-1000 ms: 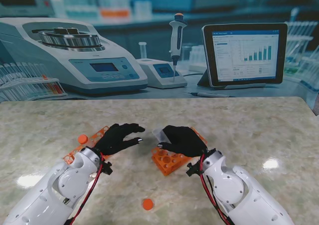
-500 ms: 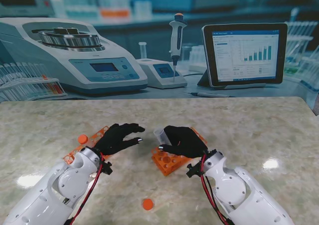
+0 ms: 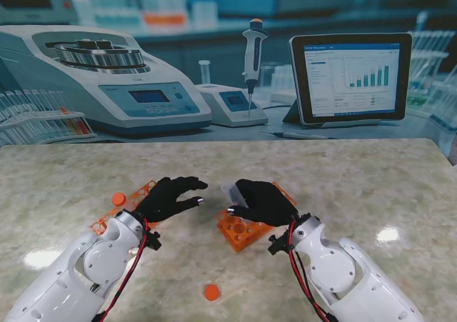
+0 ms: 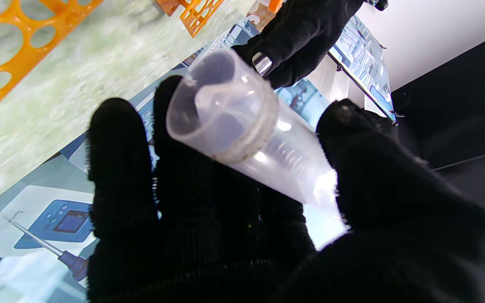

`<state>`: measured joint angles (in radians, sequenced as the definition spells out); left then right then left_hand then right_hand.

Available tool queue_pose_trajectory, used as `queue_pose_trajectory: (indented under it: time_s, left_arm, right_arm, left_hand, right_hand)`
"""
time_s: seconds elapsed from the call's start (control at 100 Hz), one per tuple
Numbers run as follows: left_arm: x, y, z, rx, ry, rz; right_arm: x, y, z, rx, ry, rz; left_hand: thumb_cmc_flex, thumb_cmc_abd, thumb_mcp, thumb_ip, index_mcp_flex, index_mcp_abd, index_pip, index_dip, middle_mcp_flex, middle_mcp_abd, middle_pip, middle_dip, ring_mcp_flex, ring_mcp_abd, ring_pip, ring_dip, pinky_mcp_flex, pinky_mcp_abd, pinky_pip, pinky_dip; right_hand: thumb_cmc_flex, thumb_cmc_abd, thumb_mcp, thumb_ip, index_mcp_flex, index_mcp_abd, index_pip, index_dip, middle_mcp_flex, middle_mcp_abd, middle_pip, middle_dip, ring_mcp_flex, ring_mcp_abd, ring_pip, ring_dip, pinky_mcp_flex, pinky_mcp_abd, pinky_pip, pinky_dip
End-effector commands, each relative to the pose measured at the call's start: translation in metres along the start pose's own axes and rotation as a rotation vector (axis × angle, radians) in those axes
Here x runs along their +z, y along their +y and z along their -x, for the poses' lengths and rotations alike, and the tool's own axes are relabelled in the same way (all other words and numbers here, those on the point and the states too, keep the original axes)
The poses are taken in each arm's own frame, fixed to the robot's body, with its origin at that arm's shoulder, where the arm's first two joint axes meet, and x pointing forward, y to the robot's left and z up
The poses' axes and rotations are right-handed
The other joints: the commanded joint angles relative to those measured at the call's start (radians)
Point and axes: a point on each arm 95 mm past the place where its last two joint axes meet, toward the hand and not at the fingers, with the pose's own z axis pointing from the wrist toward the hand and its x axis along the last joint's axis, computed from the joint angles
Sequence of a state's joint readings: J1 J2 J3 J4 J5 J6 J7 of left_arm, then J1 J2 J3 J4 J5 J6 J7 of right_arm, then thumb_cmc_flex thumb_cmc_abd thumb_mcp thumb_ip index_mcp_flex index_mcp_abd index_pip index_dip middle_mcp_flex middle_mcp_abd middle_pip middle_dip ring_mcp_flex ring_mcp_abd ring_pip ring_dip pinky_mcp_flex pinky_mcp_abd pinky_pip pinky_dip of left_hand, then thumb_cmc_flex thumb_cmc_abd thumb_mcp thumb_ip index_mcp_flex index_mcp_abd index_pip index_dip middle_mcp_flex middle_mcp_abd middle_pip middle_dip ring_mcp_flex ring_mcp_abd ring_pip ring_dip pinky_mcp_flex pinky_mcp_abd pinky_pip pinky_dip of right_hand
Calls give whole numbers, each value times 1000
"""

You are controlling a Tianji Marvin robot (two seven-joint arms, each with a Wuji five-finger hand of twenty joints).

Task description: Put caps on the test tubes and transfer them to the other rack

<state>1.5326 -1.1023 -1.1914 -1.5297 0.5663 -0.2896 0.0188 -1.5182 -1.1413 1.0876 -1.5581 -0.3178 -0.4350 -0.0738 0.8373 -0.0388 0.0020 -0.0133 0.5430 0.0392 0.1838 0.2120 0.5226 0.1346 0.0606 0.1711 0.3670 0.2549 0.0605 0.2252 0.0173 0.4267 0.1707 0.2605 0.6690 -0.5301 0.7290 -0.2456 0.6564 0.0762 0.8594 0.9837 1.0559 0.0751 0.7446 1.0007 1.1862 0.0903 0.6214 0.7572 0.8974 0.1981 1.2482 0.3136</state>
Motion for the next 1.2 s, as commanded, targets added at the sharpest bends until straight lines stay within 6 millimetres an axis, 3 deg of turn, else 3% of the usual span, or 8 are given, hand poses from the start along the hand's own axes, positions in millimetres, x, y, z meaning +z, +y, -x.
queue_pose_trajectory:
  time_s: [0.0, 0.14, 0.33, 0.46, 0.53, 0.83, 1.05, 1.19]
  left_arm:
    - [0, 0, -1, -1, 0, 1]
    - [0, 0, -1, -1, 0, 1]
    - [0, 0, -1, -2, -1, 2]
    - [0, 0, -1, -2, -1, 2]
    - [0, 0, -1, -2, -1, 2]
    - [0, 0, -2, -3, -2, 1]
    - [1, 0, -2, -5, -2, 3]
    - [1, 0, -2, -5, -2, 3]
  right_arm:
    - [0, -4, -3, 23, -2, 4]
    - [0, -3, -3, 31, -3, 2]
    - [1, -2, -3, 31, -1, -2]
    - [2, -3, -3, 42, -3, -9]
    - [2, -3, -3, 54, -2, -9]
    - [0, -2, -4, 127, 3, -3]
    - [0, 1, -3, 151, 3, -25]
    - [1, 1, -3, 149, 3, -37]
  left_hand:
    - [27, 43, -14, 13, 10, -12, 3, 3, -1, -2, -12, -19, 18, -26, -1, 12, -8, -27, -52, 14]
    - [29, 48, -14, 13, 9, -13, 3, 3, 0, -1, -12, -19, 19, -25, -1, 12, -7, -28, -52, 14]
    - [33, 50, -14, 14, 13, -13, 5, 4, 4, -1, -11, -18, 23, -26, 2, 14, -7, -29, -53, 14]
    - [35, 52, -14, 14, 14, -13, 6, 5, 4, -2, -11, -17, 24, -26, 2, 15, -7, -29, -53, 14]
    - [36, 52, -14, 14, 14, -13, 6, 5, 4, -3, -11, -17, 23, -26, 2, 15, -7, -28, -53, 14]
    - [39, 54, -14, 15, 15, -14, 6, 6, 5, -2, -11, -16, 25, -28, 2, 16, -7, -29, -54, 15]
    - [40, 53, -15, 15, 14, -12, 6, 6, 5, -2, -11, -16, 27, -28, 3, 17, -6, -28, -54, 15]
    - [42, 54, -15, 15, 15, -13, 7, 7, 4, -1, -11, -16, 27, -29, 3, 18, -6, -30, -54, 16]
  right_hand:
    - [220, 217, 298, 151, 6, -327, 220, 73, -29, -92, 78, 46, 97, -94, 125, 56, 32, -1, 64, 55]
    - [219, 241, 284, 165, 22, -325, 208, 68, -23, -89, 123, 89, 114, -147, 316, 152, 60, -11, 145, 256]
    - [187, 209, 303, 193, 68, -351, 202, 67, 30, -102, 133, 99, 135, -202, 511, 170, 149, -45, 270, 373]
    - [188, 215, 308, 201, 77, -353, 216, 94, 33, -97, 138, 106, 136, -247, 639, 189, 236, -175, 403, 444]
    - [196, 224, 303, 193, 79, -357, 225, 107, 17, -93, 138, 109, 136, -254, 647, 186, 242, -201, 422, 458]
    - [253, 248, 262, 114, 48, -367, 229, 193, -63, -71, 84, 84, 98, -181, 478, 153, 198, -142, 262, 446]
    - [242, 165, 288, 75, -27, -336, 229, 35, -79, -58, 15, -11, 111, -202, 395, 170, 189, -190, 207, 465]
    - [243, 87, 190, 82, -65, -302, 218, -115, -80, -25, -51, -75, 128, -229, 390, 181, 194, -233, 214, 488]
